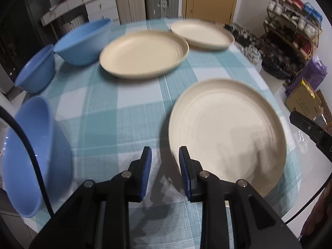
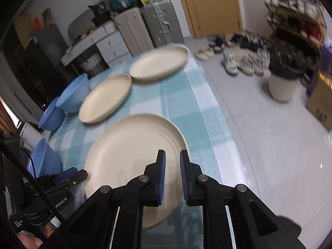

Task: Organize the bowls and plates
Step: 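Lift and carry the cream plate with both grippers, then lower the cream plate onto the table and open both grippers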

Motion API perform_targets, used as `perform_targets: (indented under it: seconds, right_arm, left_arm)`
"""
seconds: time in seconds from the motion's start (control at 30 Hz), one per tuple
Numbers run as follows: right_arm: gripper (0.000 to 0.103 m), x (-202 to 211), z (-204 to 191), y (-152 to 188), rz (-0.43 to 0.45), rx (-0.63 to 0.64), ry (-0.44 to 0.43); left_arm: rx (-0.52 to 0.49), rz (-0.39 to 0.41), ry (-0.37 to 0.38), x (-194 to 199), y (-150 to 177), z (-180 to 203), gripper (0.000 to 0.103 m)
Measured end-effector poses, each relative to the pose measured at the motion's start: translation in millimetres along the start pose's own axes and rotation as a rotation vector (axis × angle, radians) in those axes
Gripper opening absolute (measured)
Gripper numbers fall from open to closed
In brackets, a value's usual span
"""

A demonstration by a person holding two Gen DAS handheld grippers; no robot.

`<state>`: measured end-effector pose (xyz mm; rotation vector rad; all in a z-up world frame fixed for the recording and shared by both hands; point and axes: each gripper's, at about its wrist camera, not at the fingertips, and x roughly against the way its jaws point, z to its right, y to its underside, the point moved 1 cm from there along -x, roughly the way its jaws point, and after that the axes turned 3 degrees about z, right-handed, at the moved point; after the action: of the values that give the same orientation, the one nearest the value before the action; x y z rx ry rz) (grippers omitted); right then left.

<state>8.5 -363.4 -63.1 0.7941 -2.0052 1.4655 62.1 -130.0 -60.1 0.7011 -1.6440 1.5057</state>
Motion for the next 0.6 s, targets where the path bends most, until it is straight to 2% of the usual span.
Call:
perform_targets:
  seconds: [0.13, 0.2, 0.23, 0.33, 0.37, 0.4, 0.47, 0.57, 0.6]
  right_arm:
    - [0.014, 16, -19, -8, 0.073, 0.05, -0.015]
    - [0.016, 23, -27, -10, 0.098, 0.062, -0.025]
    - [0.018, 25, -30, -11, 0.105, 0.064, -0.033]
    - [0.036, 32, -41, -11, 0.119, 0.065, -0.061]
    - [0.047, 33, -45, -11, 0.125, 0.071, -0.071]
    - [0.051, 35, -50, -11, 0.131, 0.078, -0.081]
    - [0.051, 40, -58, -10, 0.164, 0.084, -0.081]
    - [0.069, 50, -70, -8, 0.229, 0.069, -0.08]
    - [0.074, 53, -72, -8, 0.251, 0.059, -0.049]
  left_arm:
    - [-0.007, 0.108, 0.011, 27, -7, -5, 0.03]
    - [-0.001, 0.147, 0.032, 38, -10, -7, 0.052]
    - [0.006, 0.173, 0.053, 45, -12, -9, 0.052]
    - [0.03, 0.239, 0.118, 63, -15, -12, 0.052]
    - [0.029, 0.261, 0.124, 68, -16, -12, 0.052]
    - [0.023, 0.282, 0.121, 73, -17, -10, 0.052]
    - [0.003, 0.313, 0.102, 80, -17, -6, 0.056]
    - [-0.008, 0.338, 0.069, 86, -18, -5, 0.065]
    - [0.003, 0.355, 0.064, 89, -19, -8, 0.068]
